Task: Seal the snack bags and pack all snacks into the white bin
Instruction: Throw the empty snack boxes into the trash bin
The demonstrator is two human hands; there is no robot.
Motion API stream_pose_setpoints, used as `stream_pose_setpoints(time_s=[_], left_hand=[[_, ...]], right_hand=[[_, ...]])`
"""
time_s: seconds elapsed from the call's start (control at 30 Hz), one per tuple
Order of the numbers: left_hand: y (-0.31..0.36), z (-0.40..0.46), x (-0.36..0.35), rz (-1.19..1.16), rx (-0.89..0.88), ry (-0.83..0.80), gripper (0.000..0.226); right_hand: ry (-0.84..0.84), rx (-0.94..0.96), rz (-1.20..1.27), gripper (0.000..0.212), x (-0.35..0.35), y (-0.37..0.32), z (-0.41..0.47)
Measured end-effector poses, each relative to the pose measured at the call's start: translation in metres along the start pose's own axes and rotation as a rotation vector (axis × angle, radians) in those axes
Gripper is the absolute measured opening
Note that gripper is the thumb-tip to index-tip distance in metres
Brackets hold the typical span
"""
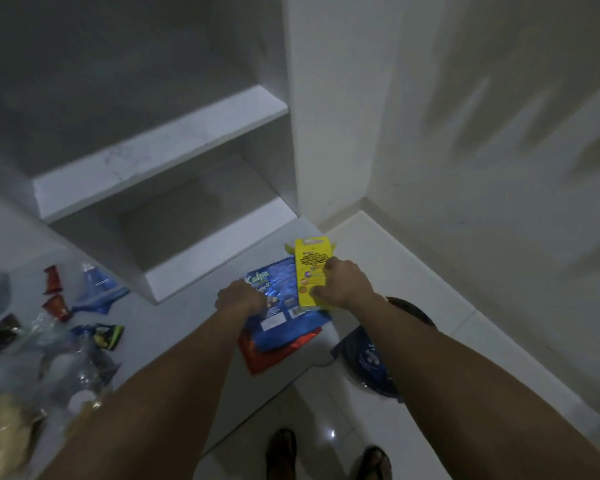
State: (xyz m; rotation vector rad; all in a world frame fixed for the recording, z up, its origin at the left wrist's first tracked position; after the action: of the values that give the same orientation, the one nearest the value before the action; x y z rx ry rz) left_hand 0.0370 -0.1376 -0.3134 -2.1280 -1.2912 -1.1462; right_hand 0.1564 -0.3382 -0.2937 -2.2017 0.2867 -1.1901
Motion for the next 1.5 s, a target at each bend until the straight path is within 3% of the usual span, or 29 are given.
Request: stream_pose_setpoints(time_s=[0.13, 0.33, 0.4, 0.53, 0.7, 0.8, 1.13, 1.5], left_hand=[[-0.03, 0.014, -0.034, -0.261, 0.114, -0.039, 0.079], [-0.034, 0.008, -0.031, -0.46, 0.2, 0.072, 0.081], [-0.03, 0.01, -0.033, -0.568, 0.181, 0.073, 0.081], [-0.023, 0.005, -0.029, -0.649, 0.07, 0.16, 0.066], [0.002, -0.009, 0.01, -0.633, -0.149, 0.313, 0.044], [0.026, -0.016, 0.036, -0.571, -0.308, 0.351, 0.021], [0.127, -0.056, 0.058, -0.465, -0.535, 0.327, 0.02], [0.245, -0.105, -0.005, -0.371, -0.729, 0.194, 0.014]], right_hand=[[-0.016, -0.073, -0.04, 0.066, -0.026, 0.005, 0.0], [0.063, -0.098, -0.06, 0.083, -0.034, 0.008, 0.0], [0.087, -0.107, -0.074, 0.092, -0.033, 0.008, -0.001], [0.098, -0.115, -0.038, 0.089, -0.035, 0.009, -0.003], [0.13, -0.104, 0.06, 0.081, -0.008, 0.01, -0.007], [0.176, -0.102, 0.077, 0.077, 0.023, 0.013, -0.012], [0.337, -0.172, 0.116, 0.078, 0.124, 0.073, -0.042], [0.388, -0.376, 0.182, 0.072, 0.165, 0.198, -0.084]])
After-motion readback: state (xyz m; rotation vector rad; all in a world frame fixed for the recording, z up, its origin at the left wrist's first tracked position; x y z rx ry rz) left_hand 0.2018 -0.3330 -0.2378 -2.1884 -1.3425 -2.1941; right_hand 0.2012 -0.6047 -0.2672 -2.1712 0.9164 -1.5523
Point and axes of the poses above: each hand's wrist, its own z-axis towards the middle knuckle, its own x-axis out of the back of the hand, y = z × x, the point moved 8 cm from there along z, towards the middle knuckle, and after that the axes turned 10 degrees about z, right-handed, at the moved point
